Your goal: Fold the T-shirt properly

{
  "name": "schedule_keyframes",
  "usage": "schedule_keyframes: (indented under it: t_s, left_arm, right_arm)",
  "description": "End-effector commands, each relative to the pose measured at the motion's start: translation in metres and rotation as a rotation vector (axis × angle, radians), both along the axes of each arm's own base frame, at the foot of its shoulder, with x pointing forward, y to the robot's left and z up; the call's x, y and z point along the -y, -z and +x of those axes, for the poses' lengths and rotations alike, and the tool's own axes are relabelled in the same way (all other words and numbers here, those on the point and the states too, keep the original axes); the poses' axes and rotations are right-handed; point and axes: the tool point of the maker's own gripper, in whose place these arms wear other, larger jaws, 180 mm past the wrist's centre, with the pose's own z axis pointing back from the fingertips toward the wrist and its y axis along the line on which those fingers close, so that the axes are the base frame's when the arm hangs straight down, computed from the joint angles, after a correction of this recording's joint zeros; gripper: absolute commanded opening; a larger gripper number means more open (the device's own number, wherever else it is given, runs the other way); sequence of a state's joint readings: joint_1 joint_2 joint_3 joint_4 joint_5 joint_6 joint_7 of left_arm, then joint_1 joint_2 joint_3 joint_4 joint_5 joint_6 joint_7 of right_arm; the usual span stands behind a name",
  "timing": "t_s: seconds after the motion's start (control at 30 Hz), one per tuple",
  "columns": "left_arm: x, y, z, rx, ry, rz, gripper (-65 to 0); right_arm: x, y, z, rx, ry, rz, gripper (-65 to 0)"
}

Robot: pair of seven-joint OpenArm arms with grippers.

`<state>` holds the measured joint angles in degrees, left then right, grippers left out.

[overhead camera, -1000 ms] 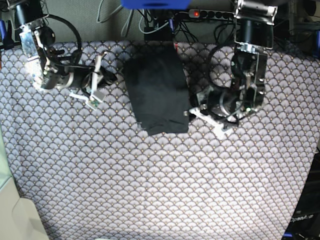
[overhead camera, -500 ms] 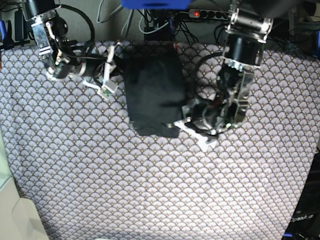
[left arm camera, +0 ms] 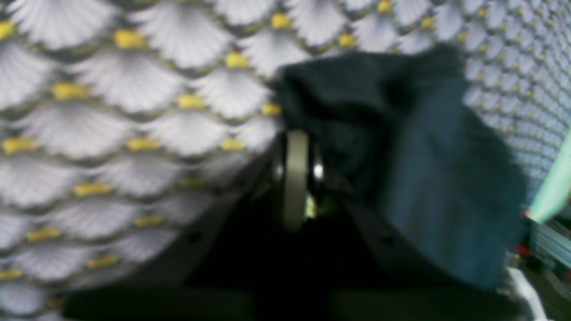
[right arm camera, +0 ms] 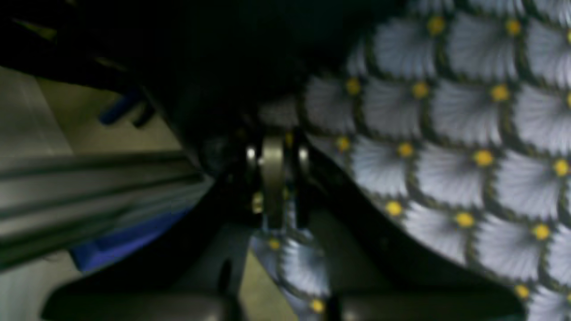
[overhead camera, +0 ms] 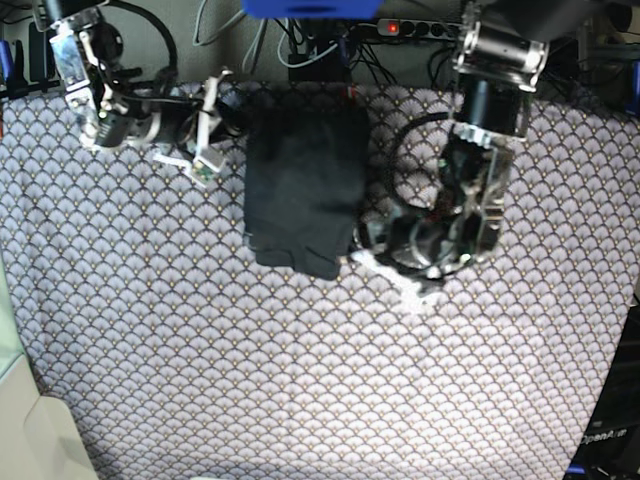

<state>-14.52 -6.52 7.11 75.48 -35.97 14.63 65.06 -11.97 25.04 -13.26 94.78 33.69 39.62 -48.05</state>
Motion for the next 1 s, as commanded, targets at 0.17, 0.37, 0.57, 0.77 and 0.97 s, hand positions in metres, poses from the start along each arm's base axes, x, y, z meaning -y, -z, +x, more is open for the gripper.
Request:
schedule_keyframes:
  t_s: [0.17, 0.37, 0.57, 0.77, 0.97]
  left_arm:
    - [-0.012, -0.032, -0.022, 0.047, 0.055, -0.003, -65.0]
    - [-0.041, -0.045, -0.061, 0.045, 0.037, 0.032, -65.0]
    - [-0.069, -0.034, -0.114, -0.008, 0.03, 0.104, -65.0]
    - [-0.07, -0.019, -0.152, -0.087, 0.038, 0.108, -65.0]
    - [-0.067, -0.01, -0.193, -0.159, 0.05, 0.104, -65.0]
  right_arm:
    - [0.03, -0.006, 0.005, 0.026, -0.02, -0.058, -62.9]
    - [0.066, 0.014, -0.007, -0.051, -0.004, -0.141, -62.9]
    - [0.103, 0.036, -0.04, -0.161, 0.02, -0.214, -62.9]
    - [0.125, 0.033, -0.066, -0.185, 0.068, -0.227, -62.9]
    - [0.145, 0.027, -0.103, -0.221, 0.129, -0.236, -62.9]
